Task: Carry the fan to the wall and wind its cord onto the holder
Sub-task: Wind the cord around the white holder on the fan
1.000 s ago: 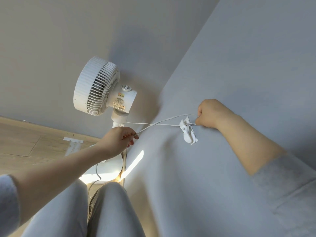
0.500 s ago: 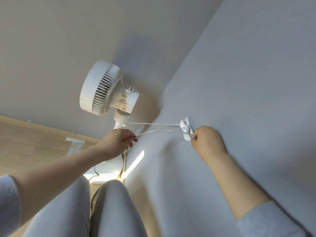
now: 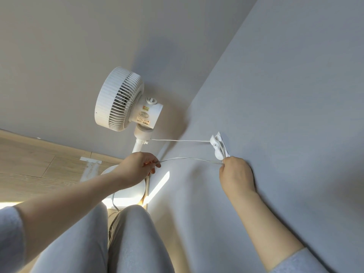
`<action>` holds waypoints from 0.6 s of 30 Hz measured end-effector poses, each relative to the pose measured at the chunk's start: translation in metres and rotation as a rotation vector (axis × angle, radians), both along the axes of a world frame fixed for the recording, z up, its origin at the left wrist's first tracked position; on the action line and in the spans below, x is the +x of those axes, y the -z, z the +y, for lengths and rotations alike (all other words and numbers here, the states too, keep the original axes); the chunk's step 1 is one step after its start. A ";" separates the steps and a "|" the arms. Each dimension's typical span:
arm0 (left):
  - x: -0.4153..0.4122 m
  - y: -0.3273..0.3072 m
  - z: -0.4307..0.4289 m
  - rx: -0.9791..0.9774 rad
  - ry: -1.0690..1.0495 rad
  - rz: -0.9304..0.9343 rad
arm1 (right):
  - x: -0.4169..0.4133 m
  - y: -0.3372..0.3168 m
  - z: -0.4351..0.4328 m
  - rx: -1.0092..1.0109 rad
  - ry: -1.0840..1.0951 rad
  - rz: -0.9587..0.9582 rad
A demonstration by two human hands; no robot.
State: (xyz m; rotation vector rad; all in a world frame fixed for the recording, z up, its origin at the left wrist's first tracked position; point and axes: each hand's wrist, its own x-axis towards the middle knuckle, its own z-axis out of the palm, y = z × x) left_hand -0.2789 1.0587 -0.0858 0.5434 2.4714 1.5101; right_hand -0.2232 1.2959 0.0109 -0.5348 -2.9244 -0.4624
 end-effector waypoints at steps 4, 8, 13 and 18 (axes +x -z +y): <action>-0.002 0.004 0.003 -0.009 -0.001 -0.009 | 0.003 0.010 -0.001 -0.018 -0.037 -0.007; -0.006 0.012 0.001 -0.041 -0.007 -0.014 | 0.001 0.023 0.001 -0.014 -0.056 -0.002; -0.011 0.025 -0.002 -0.075 -0.041 -0.039 | -0.005 0.039 -0.003 -0.026 -0.081 -0.017; -0.018 0.039 -0.012 -0.126 -0.109 -0.113 | -0.014 0.060 -0.009 -0.002 -0.153 0.009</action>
